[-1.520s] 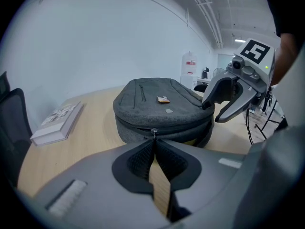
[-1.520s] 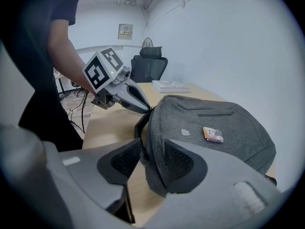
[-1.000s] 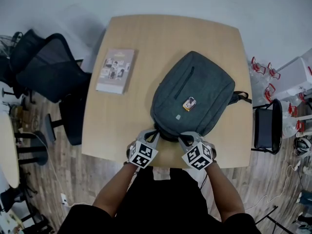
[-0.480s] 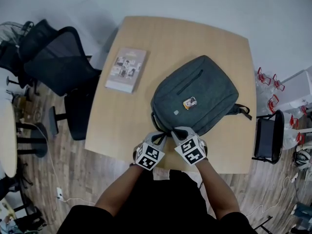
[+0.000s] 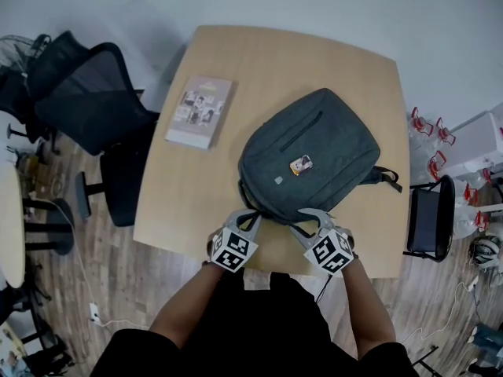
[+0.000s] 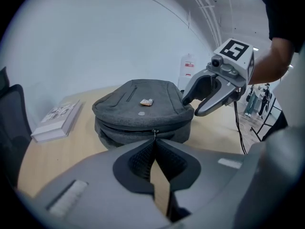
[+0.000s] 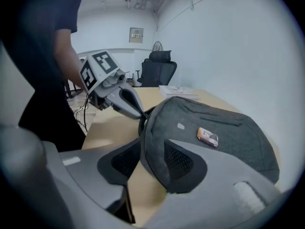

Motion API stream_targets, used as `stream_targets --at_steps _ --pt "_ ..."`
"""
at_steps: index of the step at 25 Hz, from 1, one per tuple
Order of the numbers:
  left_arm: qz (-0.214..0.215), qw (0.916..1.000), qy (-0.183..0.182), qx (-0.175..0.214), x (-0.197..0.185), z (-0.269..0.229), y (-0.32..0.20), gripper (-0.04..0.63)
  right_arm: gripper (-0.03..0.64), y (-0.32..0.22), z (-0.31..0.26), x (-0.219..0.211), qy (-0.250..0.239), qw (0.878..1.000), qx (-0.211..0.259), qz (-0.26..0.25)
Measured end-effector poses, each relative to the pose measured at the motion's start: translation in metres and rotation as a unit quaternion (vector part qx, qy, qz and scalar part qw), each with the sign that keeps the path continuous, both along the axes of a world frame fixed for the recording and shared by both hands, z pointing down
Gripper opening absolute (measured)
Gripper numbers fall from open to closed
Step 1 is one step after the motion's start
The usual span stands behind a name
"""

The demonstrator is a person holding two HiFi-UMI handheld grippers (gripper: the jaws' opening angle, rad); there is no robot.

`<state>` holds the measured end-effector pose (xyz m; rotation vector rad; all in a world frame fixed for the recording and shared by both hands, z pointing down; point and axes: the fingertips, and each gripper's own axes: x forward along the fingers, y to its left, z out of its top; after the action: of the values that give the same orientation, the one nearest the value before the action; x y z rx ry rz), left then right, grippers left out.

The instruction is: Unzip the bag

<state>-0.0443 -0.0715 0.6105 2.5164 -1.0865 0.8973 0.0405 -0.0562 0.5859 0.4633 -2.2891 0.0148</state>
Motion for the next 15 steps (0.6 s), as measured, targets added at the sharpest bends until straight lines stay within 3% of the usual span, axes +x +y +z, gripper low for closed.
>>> stream_targets --at_steps 6,13,15 --pt "-0.042 0.999 -0.014 0.001 -0.044 0.002 -0.019 0.026 0.173 -0.01 0.017 0.027 0.057 0.997 0.015 -0.049" --pt "-0.054 0.9984 -0.015 -0.003 -0.061 0.003 -0.026 0.026 0.159 -0.007 0.024 -0.022 0.072 0.988 0.043 -0.131" --pt "-0.062 0.998 -0.008 -0.006 -0.06 0.003 -0.025 0.026 0.121 -0.003 0.026 -0.034 0.07 0.987 0.04 -0.138"
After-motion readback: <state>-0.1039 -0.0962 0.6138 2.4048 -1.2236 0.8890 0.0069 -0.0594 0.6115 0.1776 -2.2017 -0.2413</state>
